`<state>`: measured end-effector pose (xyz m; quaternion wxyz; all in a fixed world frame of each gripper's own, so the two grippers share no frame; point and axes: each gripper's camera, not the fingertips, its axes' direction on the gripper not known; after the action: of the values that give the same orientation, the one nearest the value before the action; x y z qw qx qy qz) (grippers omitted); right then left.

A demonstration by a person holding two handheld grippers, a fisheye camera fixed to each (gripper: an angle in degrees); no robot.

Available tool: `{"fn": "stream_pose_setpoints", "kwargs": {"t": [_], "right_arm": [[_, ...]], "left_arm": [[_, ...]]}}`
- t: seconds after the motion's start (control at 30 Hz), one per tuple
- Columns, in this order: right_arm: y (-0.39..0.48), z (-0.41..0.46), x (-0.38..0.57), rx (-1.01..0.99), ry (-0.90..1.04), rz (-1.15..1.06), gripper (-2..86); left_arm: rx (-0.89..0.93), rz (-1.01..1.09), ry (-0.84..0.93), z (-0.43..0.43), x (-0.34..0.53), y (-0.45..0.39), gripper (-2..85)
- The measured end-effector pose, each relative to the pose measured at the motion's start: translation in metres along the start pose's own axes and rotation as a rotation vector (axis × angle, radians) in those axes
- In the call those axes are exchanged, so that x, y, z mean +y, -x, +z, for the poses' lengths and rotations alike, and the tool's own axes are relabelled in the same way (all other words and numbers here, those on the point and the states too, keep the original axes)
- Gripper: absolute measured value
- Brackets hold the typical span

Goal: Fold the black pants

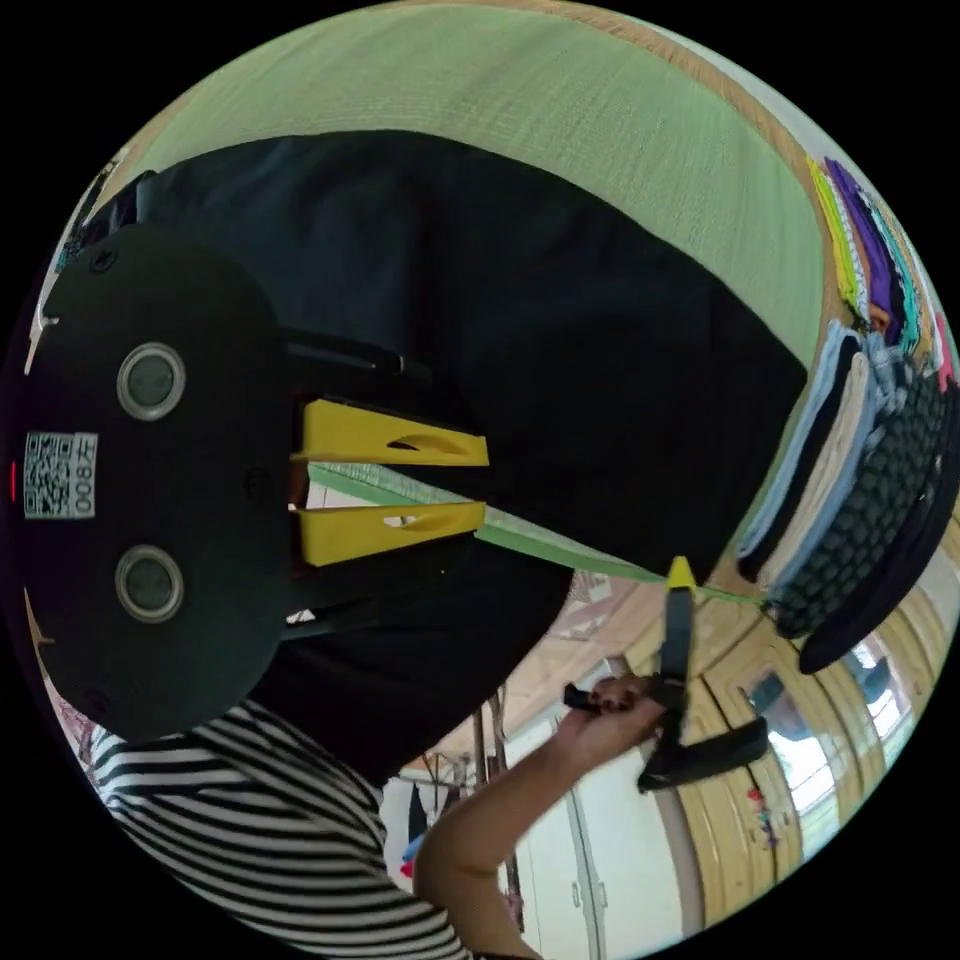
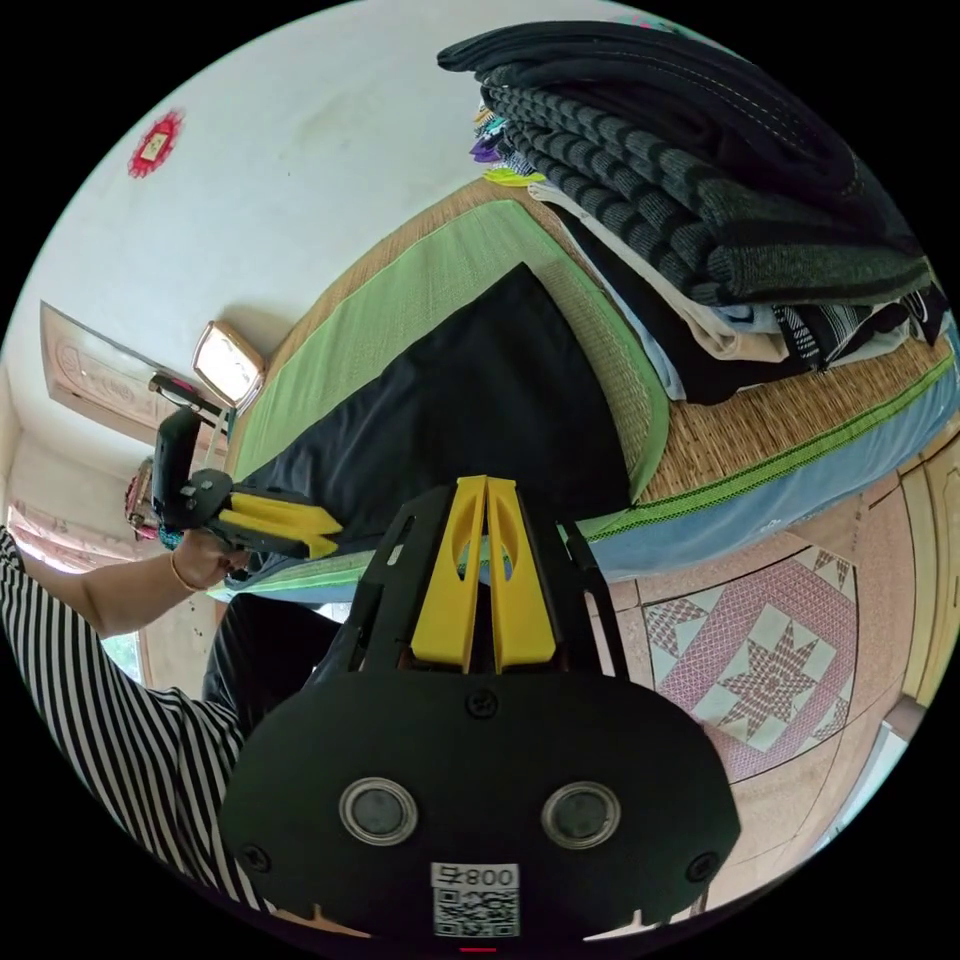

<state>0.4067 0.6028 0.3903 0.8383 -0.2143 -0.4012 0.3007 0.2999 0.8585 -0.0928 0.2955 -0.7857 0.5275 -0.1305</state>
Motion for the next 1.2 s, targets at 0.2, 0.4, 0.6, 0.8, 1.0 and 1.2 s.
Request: {"fn": "stream_pose_setpoints", "kwargs": {"t": [0.2, 0.4, 0.6, 0.8, 1.0, 1.2], "right_arm": [[-0.011, 0.028, 0.003, -0.041, -0.010, 0.040, 0.0], [-0.012, 0.057, -0.008, -0.042, -0.036, 0.003, 0.0], [-0.031, 0.126, -0.027, 0.038, 0.068, 0.002, 0.0], [-0.019, 0.156, -0.042, 0.056, 0.066, -0.060, 0.0], [0.069, 0.238, -0.065, -0.158, 0.167, -0.311, 0.0], [0.169, 0.367, -0.064, -0.159, 0.382, -0.596, 0.1]], "left_arm": [[0.029, -0.038, -0.026, -0.062, 0.017, -0.017, 1.1], [0.036, -0.051, -0.011, -0.108, 0.040, -0.036, 0.8], [0.098, -0.131, -0.077, -0.175, 0.067, -0.041, 1.1], [0.046, -0.335, -0.207, -0.282, 0.154, -0.028, 0.6], [-0.241, -0.872, -0.243, -0.389, 0.323, 0.022, 0.1], [-0.329, -1.292, -0.158, -0.448, 0.466, 0.059, 0.0]]}}
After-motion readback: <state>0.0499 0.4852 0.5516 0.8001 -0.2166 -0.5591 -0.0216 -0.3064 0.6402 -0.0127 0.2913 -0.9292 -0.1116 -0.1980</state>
